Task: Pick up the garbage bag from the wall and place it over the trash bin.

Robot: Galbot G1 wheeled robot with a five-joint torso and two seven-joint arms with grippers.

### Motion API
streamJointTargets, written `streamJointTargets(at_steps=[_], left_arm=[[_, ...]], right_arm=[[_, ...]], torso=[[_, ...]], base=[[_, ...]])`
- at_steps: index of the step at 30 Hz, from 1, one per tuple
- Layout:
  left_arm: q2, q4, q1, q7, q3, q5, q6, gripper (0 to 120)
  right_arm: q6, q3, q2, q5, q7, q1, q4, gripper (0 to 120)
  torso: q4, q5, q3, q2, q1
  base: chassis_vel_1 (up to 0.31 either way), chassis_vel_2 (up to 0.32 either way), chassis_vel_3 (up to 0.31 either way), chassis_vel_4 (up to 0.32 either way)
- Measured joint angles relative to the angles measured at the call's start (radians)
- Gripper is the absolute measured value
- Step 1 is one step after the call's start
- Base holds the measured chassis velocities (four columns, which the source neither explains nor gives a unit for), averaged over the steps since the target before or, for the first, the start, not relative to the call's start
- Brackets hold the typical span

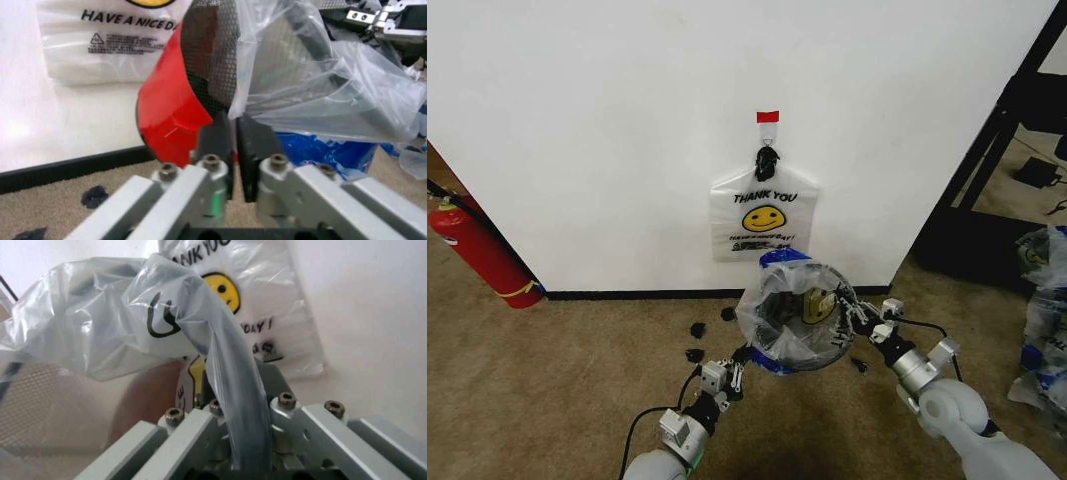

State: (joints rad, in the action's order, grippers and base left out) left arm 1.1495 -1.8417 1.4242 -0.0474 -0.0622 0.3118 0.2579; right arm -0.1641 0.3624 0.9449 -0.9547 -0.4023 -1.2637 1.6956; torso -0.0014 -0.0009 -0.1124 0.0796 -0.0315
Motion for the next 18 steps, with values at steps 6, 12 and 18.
streamJointTargets(at_steps=[6, 12, 18], left_arm=[[-0.001, 0.02, 0.002, 0.004, -0.005, -0.048, 0.03, 27], [-0.004, 0.029, 0.008, 0.005, -0.015, -0.093, 0.071, 51], [-0.003, -0.005, 0.013, 0.028, -0.031, -0.149, 0.117, 71]], right_arm=[[-0.027, 0.002, 0.014, 0.002, -0.002, 0.014, -0.037, 1], [-0.035, 0.006, 0.018, 0.005, -0.002, 0.023, -0.055, 1], [-0.06, 0.005, 0.027, 0.055, 0.007, 0.025, -0.071, 1]], torso=[[0.0, 0.0, 0.0, 0.0, 0.0], [-0.0001, -0.0001, 0.0, 0.0, 0.0], [0.0, -0.0002, 0.0, 0.0, 0.0]], base=[[0.0, 0.0, 0.0, 0.0], [0.0, 0.0, 0.0, 0.0], [0.0, 0.0, 0.0, 0.0]])
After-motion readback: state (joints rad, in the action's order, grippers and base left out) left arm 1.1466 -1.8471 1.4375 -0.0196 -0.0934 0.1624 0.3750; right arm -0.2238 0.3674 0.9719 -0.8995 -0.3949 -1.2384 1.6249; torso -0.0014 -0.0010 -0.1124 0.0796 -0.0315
